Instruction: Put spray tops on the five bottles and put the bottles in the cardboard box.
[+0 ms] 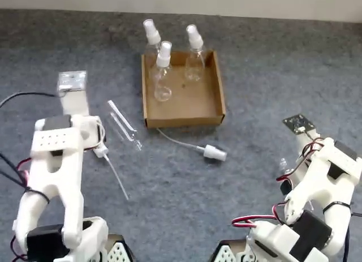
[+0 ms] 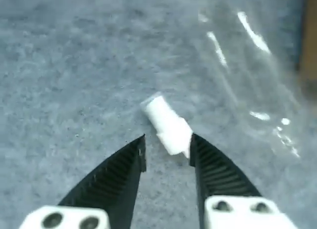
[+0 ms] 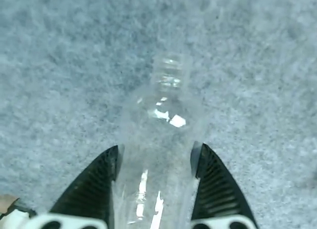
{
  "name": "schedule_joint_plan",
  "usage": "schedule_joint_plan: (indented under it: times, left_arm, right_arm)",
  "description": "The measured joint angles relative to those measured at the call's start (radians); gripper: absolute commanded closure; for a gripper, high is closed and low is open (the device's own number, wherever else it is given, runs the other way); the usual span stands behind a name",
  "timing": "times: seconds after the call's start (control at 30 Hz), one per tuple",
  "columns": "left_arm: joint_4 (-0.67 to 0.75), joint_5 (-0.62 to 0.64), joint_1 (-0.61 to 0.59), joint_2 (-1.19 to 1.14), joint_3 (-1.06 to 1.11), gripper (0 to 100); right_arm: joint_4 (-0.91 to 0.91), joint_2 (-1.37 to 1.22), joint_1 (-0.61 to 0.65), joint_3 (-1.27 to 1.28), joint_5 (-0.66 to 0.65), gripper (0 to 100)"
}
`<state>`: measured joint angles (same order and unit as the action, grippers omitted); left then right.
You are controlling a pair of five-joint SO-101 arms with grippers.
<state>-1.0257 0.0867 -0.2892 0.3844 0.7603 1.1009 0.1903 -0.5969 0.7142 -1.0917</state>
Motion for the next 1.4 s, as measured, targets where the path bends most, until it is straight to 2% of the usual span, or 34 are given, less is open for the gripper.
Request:
schedule_joint_plan:
  times: [0.17, 0.4, 0.5, 0.67, 0.83, 0.93, 1.1, 1.3, 1.4]
  left_arm:
    - [0.147, 0.021, -0.014, -0.002, 0.118, 85]
    - [0.232, 0.107, -0.014, -0.002, 0.126, 85]
    - [0.245, 0.11, 0.012, -0.04, 0.126, 85]
    - [0.269, 0.114, 0.034, -0.235, 0.11, 86]
    - [0.207, 0.114, 0.038, -0.308, 0.021, 100]
    - [0.181, 0.104, 0.048, -0.311, -0.006, 99]
    - [0.074, -0.069, 0.081, -0.281, -0.074, 99]
    - [-0.17, -0.427, 0.235, -0.235, -0.153, 98]
    - [-0.213, -0.502, 0.299, -0.233, -0.146, 90]
  right_arm:
    - [0.0, 0.0, 0.0, 0.0, 0.0, 99.1]
    - [0.0, 0.0, 0.0, 0.0, 0.0, 99.1]
    - [0.0, 0.0, 0.0, 0.0, 0.0, 99.1]
    - [0.0, 0.0, 0.0, 0.003, 0.0, 99.1]
    - [-0.002, 0.003, 0.0, 0.023, 0.0, 99.1]
    - [-0.002, 0.003, 0.0, 0.025, 0.0, 99.1]
    - [-0.002, 0.003, -0.008, 0.028, 0.0, 99.1]
    - [0.0, 0.003, -0.063, 0.029, 0.0, 99.1]
    - [0.002, 0.003, -0.071, 0.029, 0.0, 99.1]
